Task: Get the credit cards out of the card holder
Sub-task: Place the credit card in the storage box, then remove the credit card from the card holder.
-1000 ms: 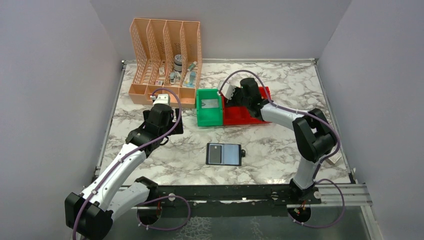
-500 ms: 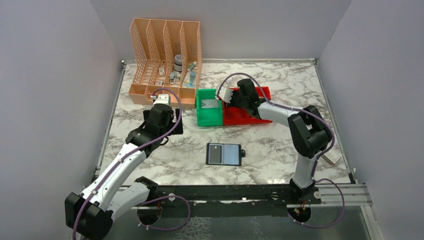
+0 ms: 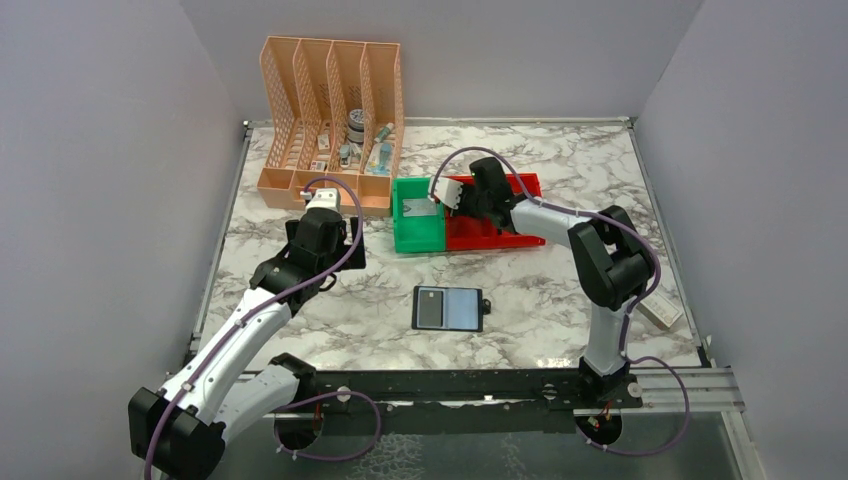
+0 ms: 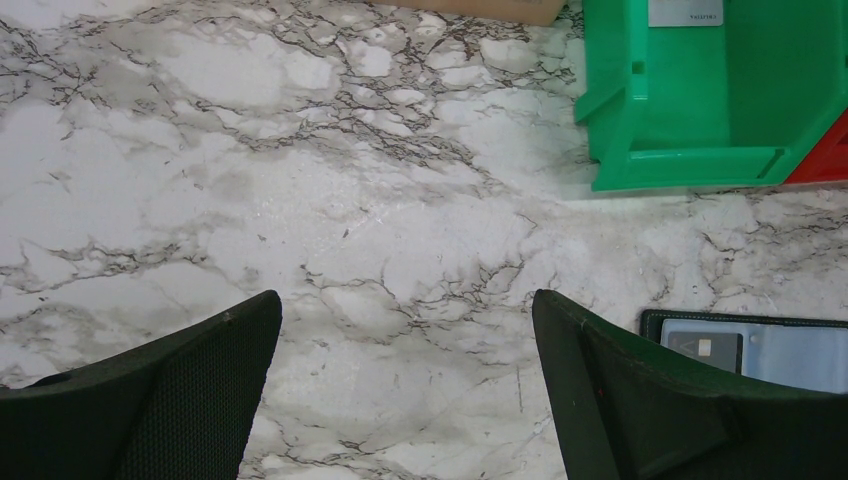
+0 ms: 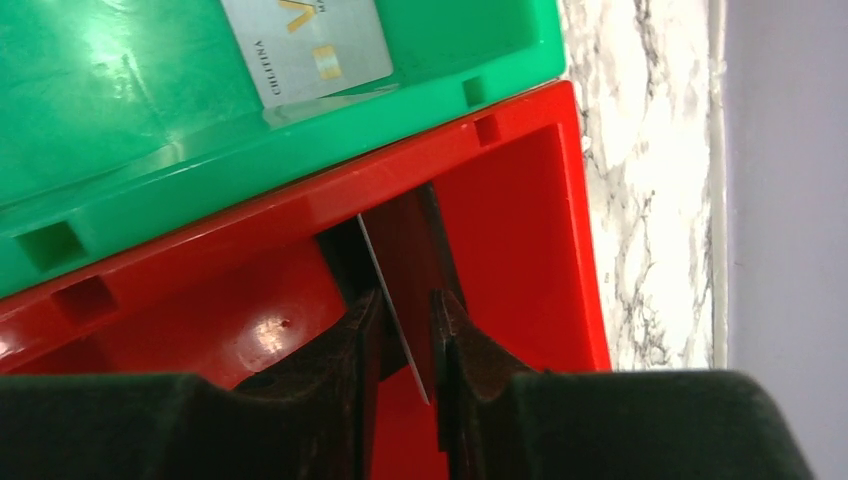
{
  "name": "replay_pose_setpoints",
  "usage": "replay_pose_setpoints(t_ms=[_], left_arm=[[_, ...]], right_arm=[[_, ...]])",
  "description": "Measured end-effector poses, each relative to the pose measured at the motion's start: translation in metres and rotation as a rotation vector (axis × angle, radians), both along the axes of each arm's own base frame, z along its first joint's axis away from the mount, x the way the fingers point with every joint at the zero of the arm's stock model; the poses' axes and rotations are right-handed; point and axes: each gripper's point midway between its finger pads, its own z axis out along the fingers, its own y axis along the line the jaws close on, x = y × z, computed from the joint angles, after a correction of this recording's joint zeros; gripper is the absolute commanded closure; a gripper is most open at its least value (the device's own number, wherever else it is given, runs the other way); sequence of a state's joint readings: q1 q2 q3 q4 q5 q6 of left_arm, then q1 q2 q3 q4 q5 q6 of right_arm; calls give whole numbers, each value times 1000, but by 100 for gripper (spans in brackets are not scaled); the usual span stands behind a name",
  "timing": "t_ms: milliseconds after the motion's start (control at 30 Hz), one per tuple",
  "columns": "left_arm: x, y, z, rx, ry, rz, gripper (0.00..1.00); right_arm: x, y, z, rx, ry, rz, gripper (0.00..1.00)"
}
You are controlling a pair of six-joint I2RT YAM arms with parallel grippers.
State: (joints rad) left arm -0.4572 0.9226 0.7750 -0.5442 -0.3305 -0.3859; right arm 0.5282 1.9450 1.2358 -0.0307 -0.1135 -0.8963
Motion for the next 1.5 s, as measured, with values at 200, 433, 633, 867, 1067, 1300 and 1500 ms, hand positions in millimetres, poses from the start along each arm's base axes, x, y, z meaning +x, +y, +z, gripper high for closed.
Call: replay_pose_setpoints(t_ms=[200, 433, 633, 867, 1067, 1300, 1500], left_arm=[[0, 0, 0, 0, 0, -1, 1], [0, -1, 0, -3, 2, -5, 1], [-1, -5, -3, -14, 17, -25, 1], [-3, -16, -9, -40, 48, -69, 1], [-6, -29, -10, -88, 64, -124, 1], [-8, -36, -14, -110, 87, -156, 7], [-14, -47, -17, -152, 109, -209, 13]], right_arm=[[-5, 0, -5, -6, 31, 10, 71], [-5, 1, -5, 13, 39, -8, 70], [-12, 4, 22, 207, 56, -137, 69], [-59, 8, 115, 768, 190, -381, 71], [-122, 27, 90, 1037, 617, -482, 75], [-201, 39, 30, 1003, 1005, -601, 75], [-235, 48, 37, 998, 1064, -570, 76]])
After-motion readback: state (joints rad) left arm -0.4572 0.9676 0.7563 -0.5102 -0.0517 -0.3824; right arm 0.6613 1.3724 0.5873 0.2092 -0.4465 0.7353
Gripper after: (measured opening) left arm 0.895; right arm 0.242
